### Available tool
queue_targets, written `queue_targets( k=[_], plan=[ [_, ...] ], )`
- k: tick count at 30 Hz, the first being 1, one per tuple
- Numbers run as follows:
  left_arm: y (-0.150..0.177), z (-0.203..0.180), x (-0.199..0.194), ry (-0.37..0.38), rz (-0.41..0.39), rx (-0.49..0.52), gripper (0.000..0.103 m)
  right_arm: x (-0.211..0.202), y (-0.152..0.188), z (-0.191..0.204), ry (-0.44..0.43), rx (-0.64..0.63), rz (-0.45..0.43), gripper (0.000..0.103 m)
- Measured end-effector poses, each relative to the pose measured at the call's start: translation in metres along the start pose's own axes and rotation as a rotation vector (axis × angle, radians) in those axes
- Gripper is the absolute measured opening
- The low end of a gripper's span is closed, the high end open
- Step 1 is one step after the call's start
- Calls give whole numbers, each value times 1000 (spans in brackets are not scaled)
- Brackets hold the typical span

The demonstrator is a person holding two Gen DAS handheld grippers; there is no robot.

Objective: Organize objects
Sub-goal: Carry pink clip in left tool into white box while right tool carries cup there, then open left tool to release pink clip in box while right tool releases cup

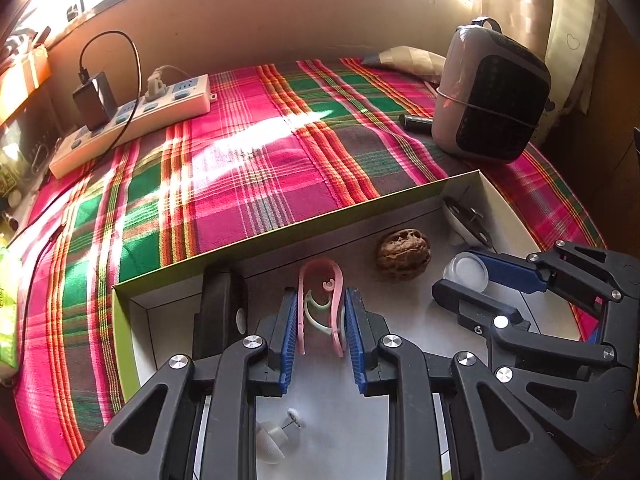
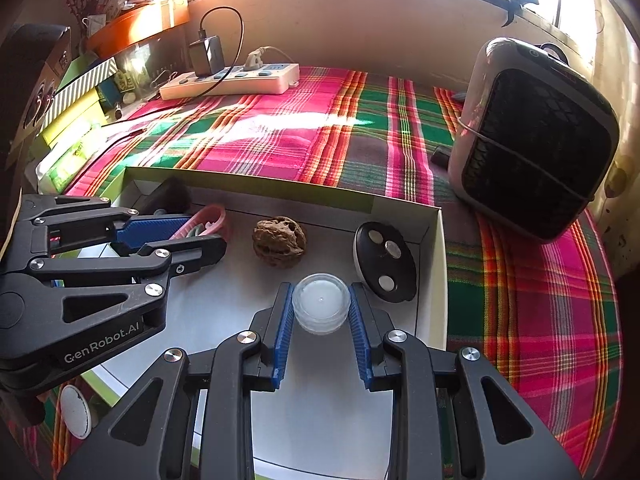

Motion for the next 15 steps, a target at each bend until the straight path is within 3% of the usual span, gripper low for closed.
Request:
queue_targets(
  k=[15],
  plan=[
    [-2,-1,3,-5,0,2,22,1,0,1,19,-16,-3,28]
  ],
)
Point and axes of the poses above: each gripper's, at about its wrist camera, not at the fingertips, and x roughly the way its jaws point, z to its left, y to its underside, the point moved 4 cm from there along x, roughly the way its jaws point, and after that the axes turned 10 degrees about -z, right-handed, at the moved point
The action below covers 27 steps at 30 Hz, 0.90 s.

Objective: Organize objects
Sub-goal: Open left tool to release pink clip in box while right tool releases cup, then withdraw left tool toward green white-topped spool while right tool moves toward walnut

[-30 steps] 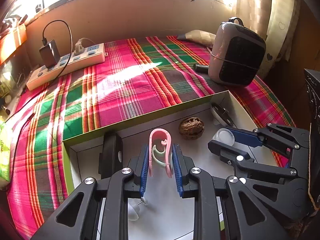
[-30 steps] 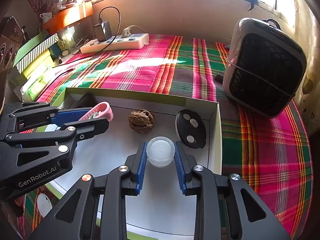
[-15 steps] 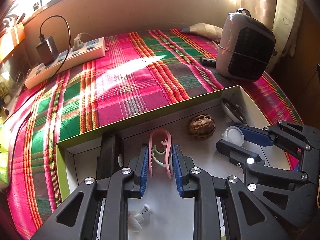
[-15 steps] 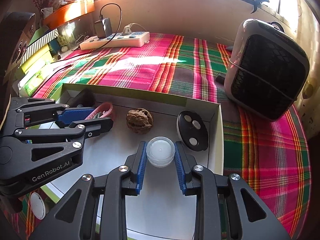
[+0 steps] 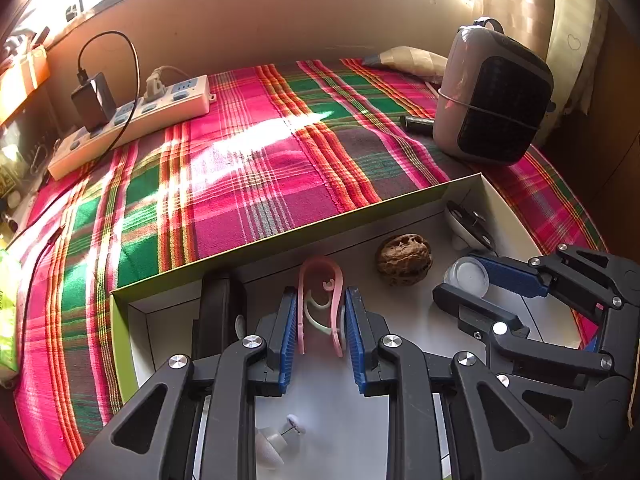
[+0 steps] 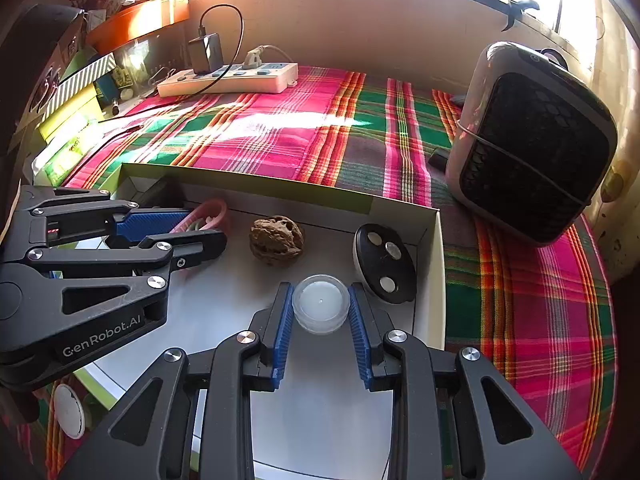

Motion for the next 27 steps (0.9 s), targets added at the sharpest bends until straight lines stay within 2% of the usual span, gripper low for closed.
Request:
queue_targets(
  k=[5,10,12,15,27],
  plan=[
    [-1,0,0,4,2,-5,23,0,0,-1,4,1,1,28],
    [1,0,-1,9,5,-11,28,-1,1,-1,11,-1,2,33],
    [2,1,-2,8,7,-19,33,-3,2,0,6,-1,3,40],
    [3,3,-6,17,4,-27,34,-6,3,1,3,-3,-2,51],
    [8,6,-38,16,-38,-47,35,-29,8,3,19,10,-28,51]
  ],
)
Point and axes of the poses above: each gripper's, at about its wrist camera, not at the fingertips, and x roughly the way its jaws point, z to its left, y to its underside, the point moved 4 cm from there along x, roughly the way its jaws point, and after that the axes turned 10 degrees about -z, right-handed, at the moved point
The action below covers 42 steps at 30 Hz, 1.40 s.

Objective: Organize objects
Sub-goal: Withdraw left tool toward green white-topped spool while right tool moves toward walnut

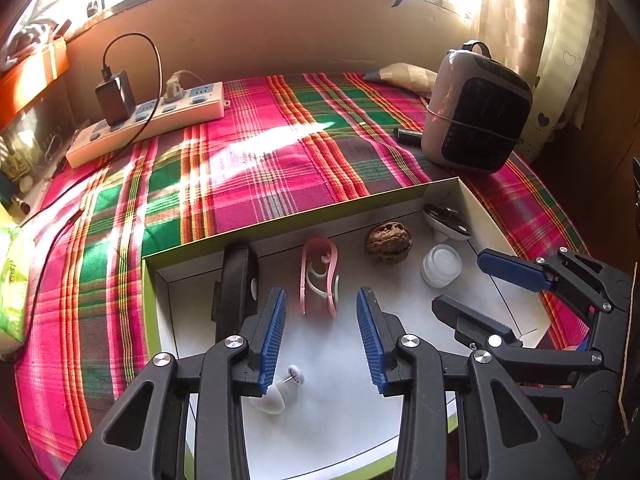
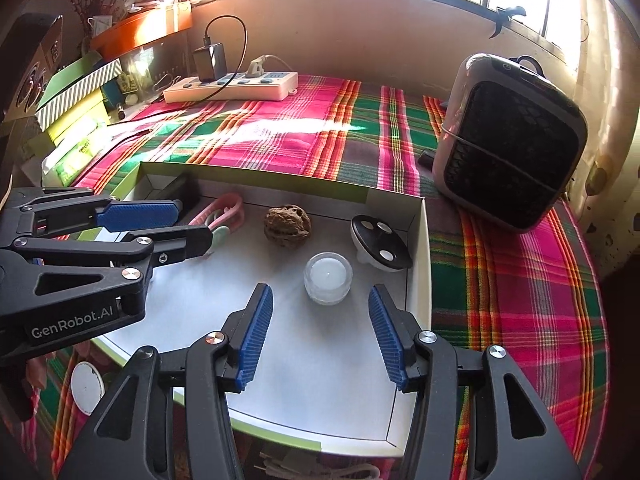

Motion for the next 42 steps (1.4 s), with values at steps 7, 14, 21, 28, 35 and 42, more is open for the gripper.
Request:
queue_targets(
  k=[7,14,21,28,35,42],
  plan=[
    [7,3,-25,-13,-31,-20,35,-20,2,2,6,12,-29,51],
    [20,7,-55,-35,-81,-29,35,-45,11,6,1,33,-67,51],
    [37,14,-82,-41,-127,-61,35,-64,26,11,0,32,-84,51],
    [57,24,-100,-46,-154,-102,35,-82,40,13,-11,55,-108,51],
    [78,32,-116,-40,-186,-142,35,-92,55,17,-11,44,-117,51],
    [100,24,-120,19,-180,-150,35,-91,72,27,-44,37,-103,51]
  ],
)
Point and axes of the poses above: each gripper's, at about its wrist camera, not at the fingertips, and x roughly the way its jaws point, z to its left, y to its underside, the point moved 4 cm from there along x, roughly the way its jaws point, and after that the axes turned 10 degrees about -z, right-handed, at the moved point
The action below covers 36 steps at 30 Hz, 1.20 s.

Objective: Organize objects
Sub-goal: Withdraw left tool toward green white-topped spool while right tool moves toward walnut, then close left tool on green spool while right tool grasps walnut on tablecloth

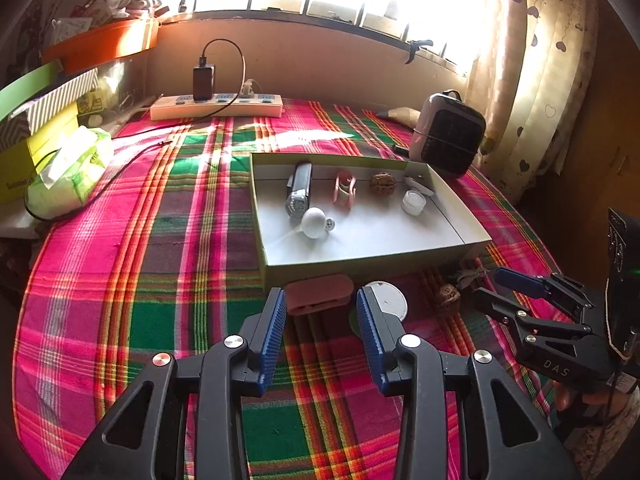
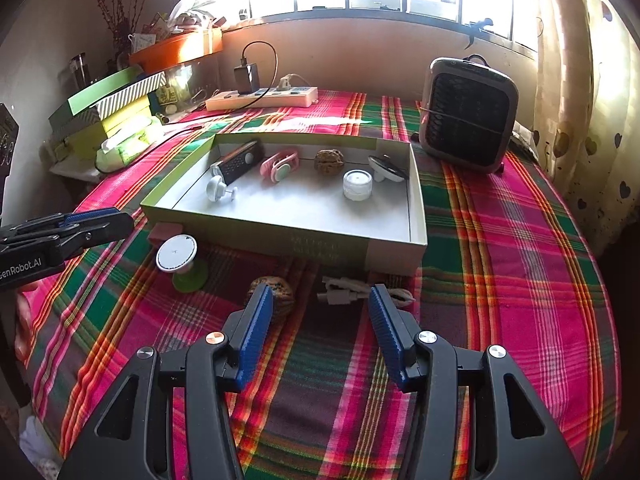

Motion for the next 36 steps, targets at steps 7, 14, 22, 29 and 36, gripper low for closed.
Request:
queue_targets(
  k=[7,14,22,29,36],
  plan=[
    [19,-9,6,60,34,-9,36,9,8,13,-42,-14,25,51],
    [23,-10,13,87,55,-19,38,22,7,21,-47,-38,55,51],
    [22,-15,20,118,69,-16,38,37,6,25,-72,-32,100,51],
    [18,-24,26,129,75,6,39,38,5,26,-66,-42,101,51],
    [14,-31,34,109,76,27,39,36,6,23,-50,-48,99,41]
  ],
)
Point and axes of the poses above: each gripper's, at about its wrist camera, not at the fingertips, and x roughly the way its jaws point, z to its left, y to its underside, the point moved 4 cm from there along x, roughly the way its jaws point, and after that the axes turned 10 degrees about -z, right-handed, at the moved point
